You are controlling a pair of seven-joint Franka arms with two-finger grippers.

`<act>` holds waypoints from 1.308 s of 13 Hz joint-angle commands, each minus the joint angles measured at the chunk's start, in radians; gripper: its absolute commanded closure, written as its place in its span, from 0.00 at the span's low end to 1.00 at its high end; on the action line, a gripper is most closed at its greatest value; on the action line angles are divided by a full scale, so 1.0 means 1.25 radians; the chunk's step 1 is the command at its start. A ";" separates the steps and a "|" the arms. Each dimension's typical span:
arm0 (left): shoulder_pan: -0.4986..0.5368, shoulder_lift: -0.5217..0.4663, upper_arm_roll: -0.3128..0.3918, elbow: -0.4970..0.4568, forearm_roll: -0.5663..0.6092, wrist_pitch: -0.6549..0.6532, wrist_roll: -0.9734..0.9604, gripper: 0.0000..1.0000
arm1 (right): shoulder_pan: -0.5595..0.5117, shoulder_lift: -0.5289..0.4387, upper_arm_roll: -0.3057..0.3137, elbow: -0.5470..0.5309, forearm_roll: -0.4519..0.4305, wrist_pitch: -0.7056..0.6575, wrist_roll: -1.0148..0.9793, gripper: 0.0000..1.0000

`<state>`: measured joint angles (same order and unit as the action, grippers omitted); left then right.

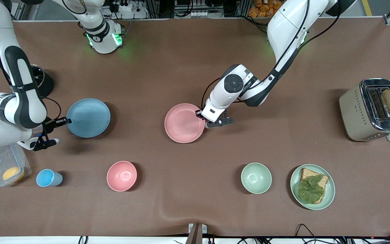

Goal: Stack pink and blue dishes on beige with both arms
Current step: 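Open the left gripper and lift it off the pink plate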

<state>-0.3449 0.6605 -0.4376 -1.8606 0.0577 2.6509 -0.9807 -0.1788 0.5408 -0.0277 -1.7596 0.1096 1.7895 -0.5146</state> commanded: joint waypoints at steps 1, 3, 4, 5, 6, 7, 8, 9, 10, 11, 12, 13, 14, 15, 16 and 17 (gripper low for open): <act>-0.011 0.016 0.008 0.022 0.024 0.010 -0.025 1.00 | 0.022 -0.004 -0.002 0.031 0.023 -0.047 0.029 1.00; -0.011 0.019 0.008 0.023 0.024 0.010 -0.024 0.96 | 0.030 -0.004 -0.002 0.044 0.026 -0.064 0.048 1.00; -0.011 0.019 0.008 0.031 0.021 0.010 -0.027 0.45 | 0.040 -0.004 -0.002 0.050 0.028 -0.072 0.059 1.00; -0.010 0.019 0.008 0.037 0.024 0.010 -0.039 0.00 | 0.047 -0.004 -0.002 0.055 0.028 -0.078 0.072 1.00; -0.011 0.013 0.009 0.042 0.024 0.008 -0.047 0.00 | 0.052 -0.007 -0.001 0.057 0.036 -0.082 0.083 1.00; -0.009 0.002 0.010 0.047 0.025 0.005 -0.047 0.00 | 0.058 -0.010 -0.001 0.057 0.047 -0.082 0.088 1.00; 0.000 -0.026 0.011 0.047 0.026 -0.003 -0.046 0.00 | 0.066 -0.012 -0.001 0.057 0.050 -0.083 0.101 1.00; 0.005 -0.060 0.019 0.047 0.031 -0.024 -0.046 0.00 | 0.074 -0.014 -0.001 0.057 0.050 -0.083 0.118 1.00; 0.005 -0.102 0.039 0.048 0.052 -0.056 -0.044 0.00 | 0.084 -0.017 0.000 0.057 0.051 -0.084 0.138 1.00; 0.008 -0.139 0.059 0.053 0.084 -0.081 -0.041 0.00 | 0.095 -0.017 0.010 0.067 0.062 -0.093 0.164 1.00; 0.023 -0.176 0.070 0.055 0.103 -0.116 -0.036 0.00 | 0.109 -0.014 0.010 0.077 0.069 -0.100 0.195 1.00; 0.046 -0.209 0.070 0.056 0.121 -0.157 -0.032 0.00 | 0.132 -0.015 0.010 0.080 0.078 -0.100 0.224 1.00; 0.072 -0.245 0.070 0.056 0.133 -0.190 -0.030 0.00 | 0.155 -0.015 0.010 0.084 0.090 -0.099 0.255 1.00; 0.101 -0.275 0.070 0.055 0.143 -0.221 -0.022 0.00 | 0.177 -0.014 0.010 0.086 0.098 -0.098 0.286 1.00; 0.130 -0.306 0.070 0.055 0.148 -0.257 0.005 0.00 | 0.199 -0.014 0.010 0.087 0.117 -0.098 0.313 1.00; 0.153 -0.327 0.072 0.058 0.151 -0.294 0.061 0.00 | 0.221 -0.013 0.010 0.092 0.145 -0.096 0.341 1.00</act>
<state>-0.2000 0.3193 -0.3468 -1.7586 0.2197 2.3447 -0.9686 0.0550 0.5342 -0.0080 -1.6549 0.2366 1.6832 -0.1495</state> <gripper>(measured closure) 0.000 0.956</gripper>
